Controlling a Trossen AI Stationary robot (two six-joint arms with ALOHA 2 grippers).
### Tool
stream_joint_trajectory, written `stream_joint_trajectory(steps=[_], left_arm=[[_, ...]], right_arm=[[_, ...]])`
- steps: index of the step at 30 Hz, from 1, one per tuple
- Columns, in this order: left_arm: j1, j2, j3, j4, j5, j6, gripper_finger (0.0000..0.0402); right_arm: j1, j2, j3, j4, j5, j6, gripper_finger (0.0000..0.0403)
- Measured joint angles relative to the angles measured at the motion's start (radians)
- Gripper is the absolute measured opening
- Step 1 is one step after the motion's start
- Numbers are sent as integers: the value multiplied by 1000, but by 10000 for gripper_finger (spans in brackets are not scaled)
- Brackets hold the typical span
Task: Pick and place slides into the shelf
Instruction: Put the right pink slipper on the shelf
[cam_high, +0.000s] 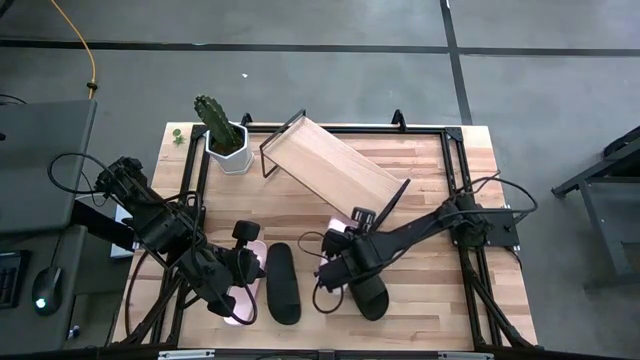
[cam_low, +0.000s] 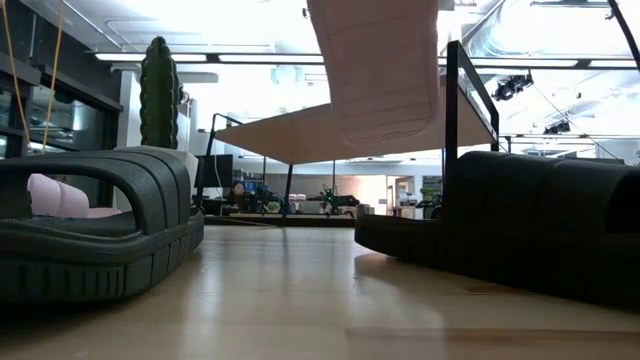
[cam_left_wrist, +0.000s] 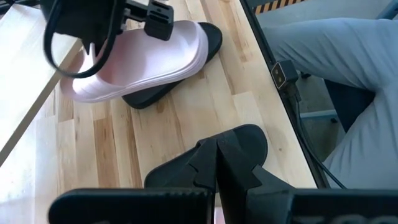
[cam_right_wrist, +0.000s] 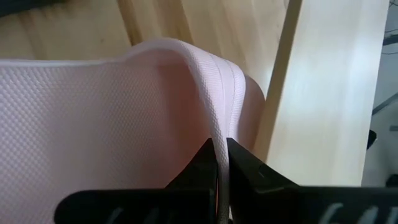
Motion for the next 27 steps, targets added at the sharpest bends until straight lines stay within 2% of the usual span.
stream_joint_trajectory(steps=[11,19,27], left_arm=[[0,0,0,-1,8,0,1],[-1,0,0,-1,11,-2,1],[-1,0,0,-2,11,-1,1]], right_arm=[[-42,1,0,3,31,-20,0],[-76,2,0,1,-3,-36,0],[-46,1,0,-1,-36,-70,0]])
